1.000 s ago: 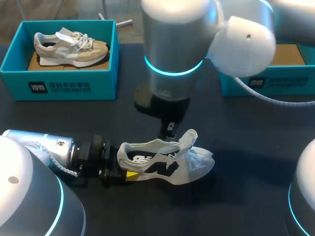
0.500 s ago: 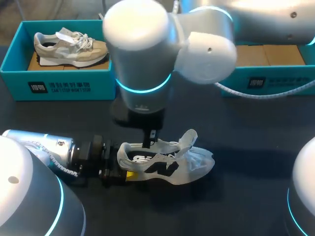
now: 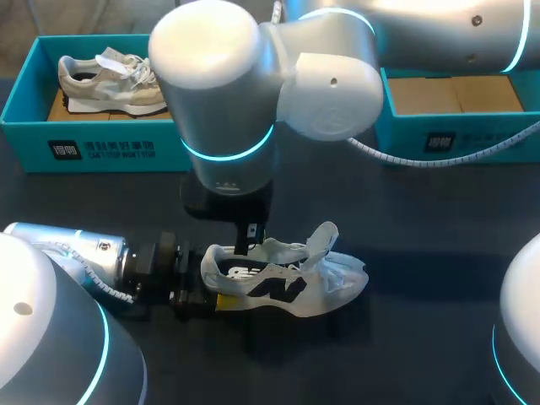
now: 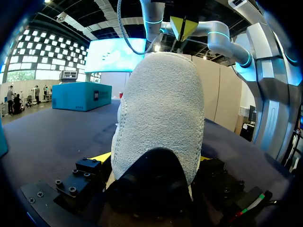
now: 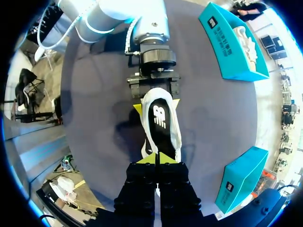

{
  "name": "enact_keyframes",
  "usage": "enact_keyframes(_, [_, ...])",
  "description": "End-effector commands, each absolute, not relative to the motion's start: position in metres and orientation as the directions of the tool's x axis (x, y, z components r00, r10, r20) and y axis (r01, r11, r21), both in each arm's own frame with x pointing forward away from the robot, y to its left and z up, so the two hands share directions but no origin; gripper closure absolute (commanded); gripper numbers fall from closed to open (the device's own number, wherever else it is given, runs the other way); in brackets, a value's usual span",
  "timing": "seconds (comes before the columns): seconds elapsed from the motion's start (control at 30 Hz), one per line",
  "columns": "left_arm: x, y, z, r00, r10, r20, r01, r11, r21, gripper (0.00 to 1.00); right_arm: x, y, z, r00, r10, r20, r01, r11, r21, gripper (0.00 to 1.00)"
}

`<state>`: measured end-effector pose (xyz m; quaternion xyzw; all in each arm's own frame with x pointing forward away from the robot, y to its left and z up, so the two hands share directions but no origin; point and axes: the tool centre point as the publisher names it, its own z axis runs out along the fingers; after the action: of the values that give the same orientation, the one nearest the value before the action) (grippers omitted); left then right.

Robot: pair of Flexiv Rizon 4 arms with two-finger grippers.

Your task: Take the shoe out of the shoebox, open the shoe tongue, remove and reinsert the insole, then place the shoe into the shoebox

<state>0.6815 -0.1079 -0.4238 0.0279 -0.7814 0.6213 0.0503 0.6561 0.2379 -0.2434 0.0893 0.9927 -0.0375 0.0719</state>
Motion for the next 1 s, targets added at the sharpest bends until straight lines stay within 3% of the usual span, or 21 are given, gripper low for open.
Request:
enact_keyframes(0.03, [0.682,-0.107,-0.426,-0.993,0.018,0.114,-0.107,0.228,-0.968,1.0,0.656,0.238,-0.245,-0.974,0.173,-0.149,0.184,0.981,-0.062,1.0])
enact_keyframes(1.0, [0.682,-0.107,-0.426,-0.993,0.018,0.114,-0.107,0.228,-0.968,1.0,0.661,0.266,-0.287,-0.977,0.092,-0.192,0.114,0.988,-0.108,1.0])
